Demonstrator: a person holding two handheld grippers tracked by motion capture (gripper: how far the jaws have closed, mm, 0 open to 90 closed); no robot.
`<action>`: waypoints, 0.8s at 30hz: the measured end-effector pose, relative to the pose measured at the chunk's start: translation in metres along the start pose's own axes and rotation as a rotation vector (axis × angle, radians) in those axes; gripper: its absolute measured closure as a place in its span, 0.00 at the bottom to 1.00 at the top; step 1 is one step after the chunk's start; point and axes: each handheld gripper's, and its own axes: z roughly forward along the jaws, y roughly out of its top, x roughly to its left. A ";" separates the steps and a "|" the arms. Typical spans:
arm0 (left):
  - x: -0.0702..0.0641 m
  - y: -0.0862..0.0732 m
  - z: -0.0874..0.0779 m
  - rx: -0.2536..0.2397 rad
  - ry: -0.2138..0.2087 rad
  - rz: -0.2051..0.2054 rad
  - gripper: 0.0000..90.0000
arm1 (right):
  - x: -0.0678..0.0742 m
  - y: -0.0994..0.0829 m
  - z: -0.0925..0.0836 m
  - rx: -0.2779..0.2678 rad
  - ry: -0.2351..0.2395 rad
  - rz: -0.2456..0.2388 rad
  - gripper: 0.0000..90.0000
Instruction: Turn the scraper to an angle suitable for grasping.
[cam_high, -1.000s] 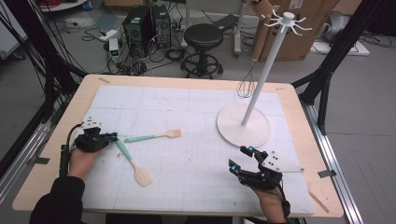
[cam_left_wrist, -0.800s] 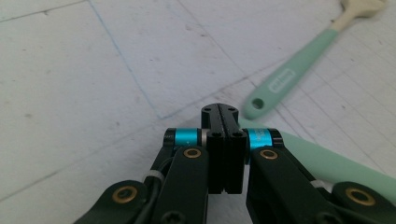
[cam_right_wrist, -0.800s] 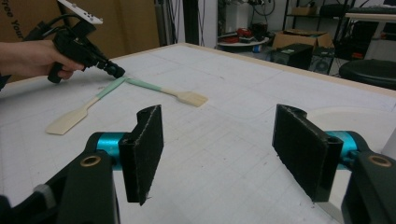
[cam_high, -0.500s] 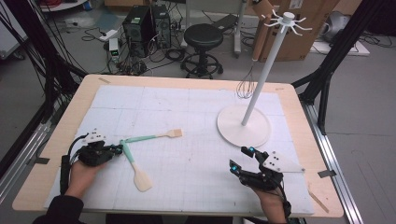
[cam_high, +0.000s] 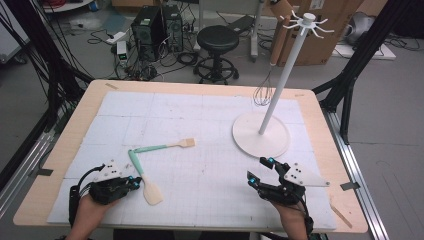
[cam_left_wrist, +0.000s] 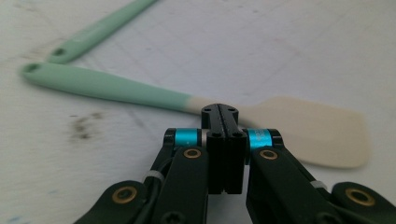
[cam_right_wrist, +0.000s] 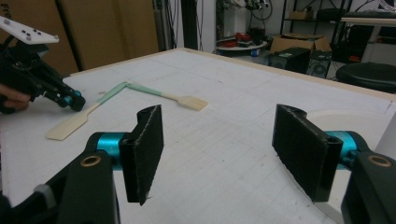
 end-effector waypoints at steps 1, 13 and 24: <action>-0.004 0.001 0.002 0.002 -0.003 0.010 1.00 | 0.000 0.000 0.000 -0.001 -0.002 -0.002 0.37; -0.028 0.018 0.023 0.023 -0.020 -0.002 1.00 | 0.000 0.001 0.000 0.000 0.003 -0.004 0.37; -0.053 0.033 0.048 0.019 -0.031 -0.002 1.00 | -0.002 0.000 -0.002 0.000 0.000 0.002 0.38</action>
